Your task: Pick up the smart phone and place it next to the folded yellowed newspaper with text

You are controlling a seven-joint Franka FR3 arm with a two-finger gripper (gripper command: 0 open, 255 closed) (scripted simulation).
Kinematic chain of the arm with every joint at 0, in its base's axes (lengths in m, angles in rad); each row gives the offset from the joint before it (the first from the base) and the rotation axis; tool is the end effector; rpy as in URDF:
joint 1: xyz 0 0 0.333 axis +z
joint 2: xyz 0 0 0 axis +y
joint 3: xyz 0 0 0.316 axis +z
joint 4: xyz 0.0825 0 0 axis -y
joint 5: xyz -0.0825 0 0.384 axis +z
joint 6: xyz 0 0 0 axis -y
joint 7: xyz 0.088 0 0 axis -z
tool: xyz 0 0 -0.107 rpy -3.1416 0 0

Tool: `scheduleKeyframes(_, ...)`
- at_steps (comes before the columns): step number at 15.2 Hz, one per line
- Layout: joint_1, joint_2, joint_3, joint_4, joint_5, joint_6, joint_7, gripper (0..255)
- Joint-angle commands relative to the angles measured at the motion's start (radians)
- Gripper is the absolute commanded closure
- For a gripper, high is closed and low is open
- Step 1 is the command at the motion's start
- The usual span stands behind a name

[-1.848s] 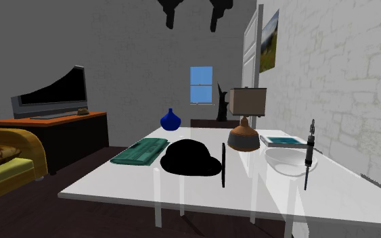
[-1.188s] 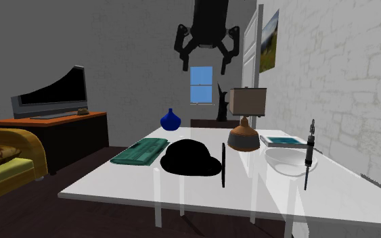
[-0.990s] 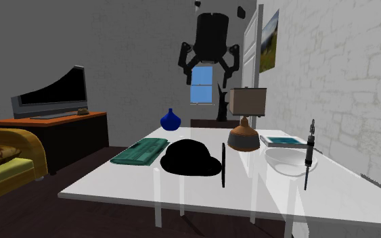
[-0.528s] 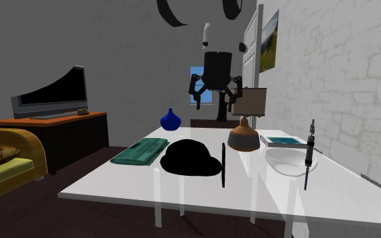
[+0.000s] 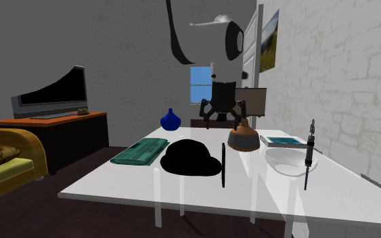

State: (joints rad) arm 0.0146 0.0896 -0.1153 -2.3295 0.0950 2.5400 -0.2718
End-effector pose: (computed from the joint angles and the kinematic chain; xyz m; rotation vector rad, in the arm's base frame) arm 0.5237 -0.0540 0.3115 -3.1067 -0.1510 -0.2002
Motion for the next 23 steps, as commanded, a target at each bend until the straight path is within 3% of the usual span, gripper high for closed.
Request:
scheduleKeyframes(1, -0.001, 0.08, 0.002, 0.04, 0.008, 0.05, -0.016, 0)
scheduleKeyframes(10, -0.013, 0.233, 0.018, 0.096, 0.039, 0.154, -0.048, 0)
scheduleKeyframes(18, -0.014, 0.241, 0.02, 0.098, 0.041, 0.16, -0.05, 0)
scheduleKeyframes(19, -0.014, 0.241, 0.02, 0.098, 0.041, 0.16, -0.05, 255)
scheduleKeyframes(23, -0.014, 0.241, 0.02, 0.098, 0.041, 0.16, -0.05, 255)
